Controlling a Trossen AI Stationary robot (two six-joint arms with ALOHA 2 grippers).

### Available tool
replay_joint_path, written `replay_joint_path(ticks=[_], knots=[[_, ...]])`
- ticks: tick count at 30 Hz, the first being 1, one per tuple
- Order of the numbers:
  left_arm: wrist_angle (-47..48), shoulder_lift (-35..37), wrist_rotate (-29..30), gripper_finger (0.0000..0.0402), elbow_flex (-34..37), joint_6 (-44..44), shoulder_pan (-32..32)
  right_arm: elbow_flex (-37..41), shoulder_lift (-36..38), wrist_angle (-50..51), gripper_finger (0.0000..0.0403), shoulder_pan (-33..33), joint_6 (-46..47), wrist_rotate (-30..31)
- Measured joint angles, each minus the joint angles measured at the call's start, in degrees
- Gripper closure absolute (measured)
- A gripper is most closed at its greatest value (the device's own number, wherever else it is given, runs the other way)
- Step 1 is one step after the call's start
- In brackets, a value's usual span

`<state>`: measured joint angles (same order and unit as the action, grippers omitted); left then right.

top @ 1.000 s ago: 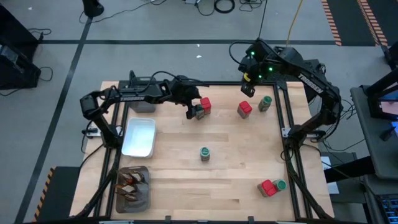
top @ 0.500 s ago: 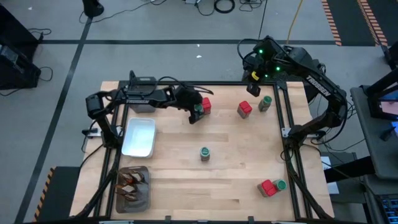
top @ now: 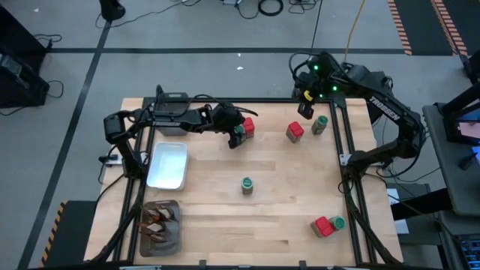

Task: Sort spices by type
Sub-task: Put the green seasoning bottle into the white bin

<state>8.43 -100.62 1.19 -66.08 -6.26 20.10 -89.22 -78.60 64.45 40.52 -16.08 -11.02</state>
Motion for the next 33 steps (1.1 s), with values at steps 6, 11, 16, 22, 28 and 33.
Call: replay_joint_path(ticks=[6,11,16,22,28,33], knots=[[1.89,0.0,-0.02,0.0088,0.0,-0.01,0.0,10.57,5.51,-8.2,0.0403,0.81,4.03,-0.08],[2.63,0.0,-0.02,0.0088,0.0,-0.04,0.0,17.37,8.83,-17.69,0.0403,0.8,9.85,-3.2],[3.37,-0.67,-0.42,0.0088,-0.02,-0.06,0.0,26.26,9.63,-31.85,0.0403,-0.35,16.39,-10.54],[3.13,-0.61,-0.63,0.0089,-0.02,-0.04,0.0,36.77,9.61,-45.37,0.0403,-2.77,22.31,-11.59],[3.08,-0.61,-0.68,0.0101,-0.02,-0.02,0.0,41.64,9.61,-52.48,0.0403,-4.58,25.97,-11.69],[3.03,-0.61,-0.68,0.0122,-0.02,-0.04,0.0,41.76,9.61,-53.8,0.0403,-5.01,25.97,-11.64]])
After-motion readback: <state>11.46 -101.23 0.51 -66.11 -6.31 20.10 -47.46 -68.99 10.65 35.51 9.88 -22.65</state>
